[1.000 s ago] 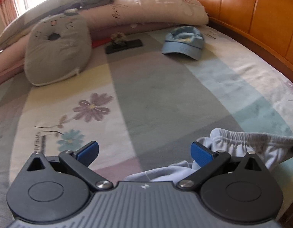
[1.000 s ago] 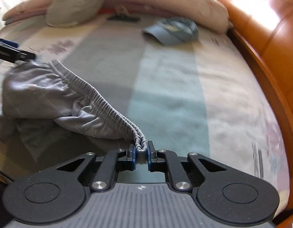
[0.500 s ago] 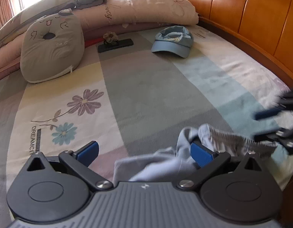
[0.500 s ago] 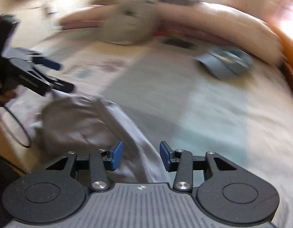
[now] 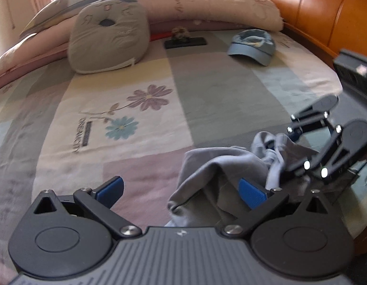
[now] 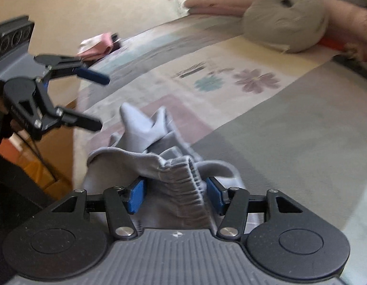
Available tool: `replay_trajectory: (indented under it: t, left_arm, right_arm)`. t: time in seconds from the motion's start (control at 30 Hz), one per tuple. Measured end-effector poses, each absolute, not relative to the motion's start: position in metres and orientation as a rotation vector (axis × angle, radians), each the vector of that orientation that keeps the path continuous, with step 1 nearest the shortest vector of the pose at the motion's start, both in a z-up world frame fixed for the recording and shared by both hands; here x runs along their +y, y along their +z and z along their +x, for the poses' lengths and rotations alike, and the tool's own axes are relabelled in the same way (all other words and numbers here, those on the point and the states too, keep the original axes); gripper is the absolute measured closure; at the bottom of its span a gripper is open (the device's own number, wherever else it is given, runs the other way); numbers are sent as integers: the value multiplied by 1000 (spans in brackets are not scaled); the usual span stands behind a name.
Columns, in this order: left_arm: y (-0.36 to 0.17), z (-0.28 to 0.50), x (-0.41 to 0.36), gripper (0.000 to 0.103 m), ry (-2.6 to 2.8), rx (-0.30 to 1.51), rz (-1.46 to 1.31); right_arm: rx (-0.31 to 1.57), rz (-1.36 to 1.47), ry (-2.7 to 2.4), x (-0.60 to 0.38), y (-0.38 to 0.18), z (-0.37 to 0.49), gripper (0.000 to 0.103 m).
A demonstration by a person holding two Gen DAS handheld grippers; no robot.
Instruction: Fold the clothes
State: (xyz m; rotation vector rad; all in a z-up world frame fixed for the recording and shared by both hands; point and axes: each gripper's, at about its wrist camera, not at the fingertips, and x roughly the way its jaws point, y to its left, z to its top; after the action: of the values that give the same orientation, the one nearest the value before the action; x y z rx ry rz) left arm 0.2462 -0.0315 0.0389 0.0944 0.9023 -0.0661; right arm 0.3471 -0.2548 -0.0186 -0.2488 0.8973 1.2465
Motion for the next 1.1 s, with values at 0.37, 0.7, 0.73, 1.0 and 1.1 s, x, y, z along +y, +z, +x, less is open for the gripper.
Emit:
replay_trajectory:
  t: [0.37, 0.7, 0.73, 1.0, 1.1]
  left_arm:
    - [35, 248, -25, 1, -53, 891, 65]
    - [35, 242, -34, 1, -90, 866, 79]
    - [34, 241, -34, 1, -92, 862, 83]
    - [34, 233, -38, 1, -67, 860, 105]
    - [34, 232, -37, 1, -58, 857, 109]
  right_arm:
    - [839, -190, 1004, -294, 14, 341, 77]
    - [903, -108, 591, -350, 12, 414, 78]
    - [916, -107, 560, -353, 9, 423, 78]
    - [991, -141, 292, -381, -24, 496, 78]
    - [1002, -122, 208, -392, -29, 514, 78]
